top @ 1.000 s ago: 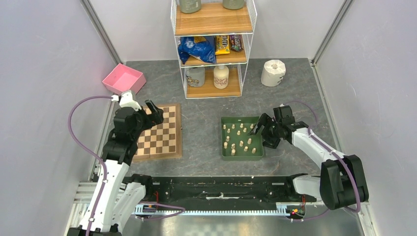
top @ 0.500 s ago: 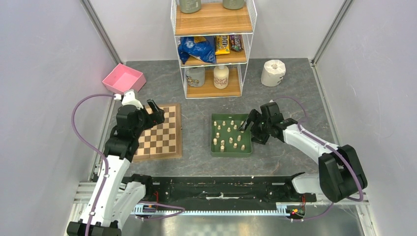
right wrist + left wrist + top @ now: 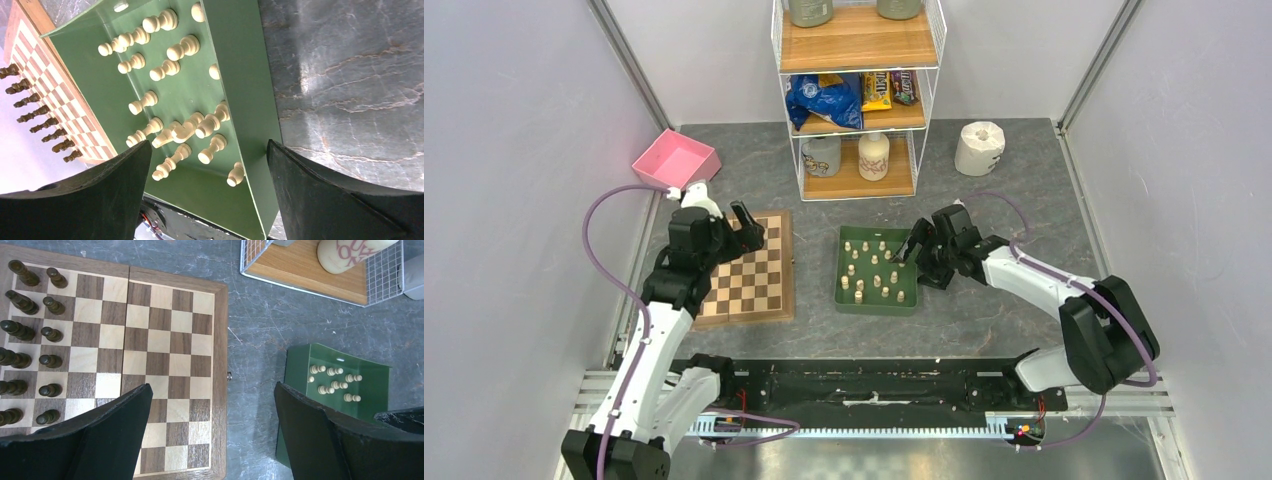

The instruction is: Set up the chess pieces on the board

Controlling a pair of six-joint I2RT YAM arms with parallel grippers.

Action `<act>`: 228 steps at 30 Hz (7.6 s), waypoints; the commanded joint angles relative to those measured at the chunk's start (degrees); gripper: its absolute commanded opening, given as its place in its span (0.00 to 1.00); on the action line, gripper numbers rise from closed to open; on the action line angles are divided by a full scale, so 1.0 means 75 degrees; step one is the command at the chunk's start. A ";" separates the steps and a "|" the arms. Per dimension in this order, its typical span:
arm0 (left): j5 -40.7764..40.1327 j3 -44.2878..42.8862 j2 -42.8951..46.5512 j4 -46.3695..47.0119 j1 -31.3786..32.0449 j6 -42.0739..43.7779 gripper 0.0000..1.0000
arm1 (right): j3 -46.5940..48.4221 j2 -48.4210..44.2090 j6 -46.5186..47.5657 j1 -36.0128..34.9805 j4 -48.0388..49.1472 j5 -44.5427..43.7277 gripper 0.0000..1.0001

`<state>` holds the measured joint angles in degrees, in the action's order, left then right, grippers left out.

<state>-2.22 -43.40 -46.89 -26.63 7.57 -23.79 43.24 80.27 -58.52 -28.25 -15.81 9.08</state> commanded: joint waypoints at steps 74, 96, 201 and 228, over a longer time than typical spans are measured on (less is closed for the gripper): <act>0.0677 -0.4070 -0.8628 0.1371 -0.0236 -0.0133 0.89 | 0.2988 -0.0759 0.2412 0.1405 -0.3200 -0.1234 0.92; 0.0651 -0.3213 -0.6419 0.1458 -0.0182 -0.0091 0.93 | 0.3261 -0.0400 0.2483 0.1482 -0.3202 -0.1234 0.93; -0.1545 -0.5522 -0.9167 -0.0164 0.4521 -0.0404 0.27 | 0.3286 0.0358 0.2568 0.1876 -0.3177 -0.0821 0.89; -0.2446 -0.3626 -0.5385 -0.0697 0.3517 -0.0454 0.02 | 0.3398 0.0543 0.2455 0.1882 -0.3165 -0.0638 0.89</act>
<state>-17.12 -75.68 -90.06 -29.04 39.51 -27.16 65.87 83.68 -40.27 -14.39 -40.01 3.27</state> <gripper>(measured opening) 0.160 0.889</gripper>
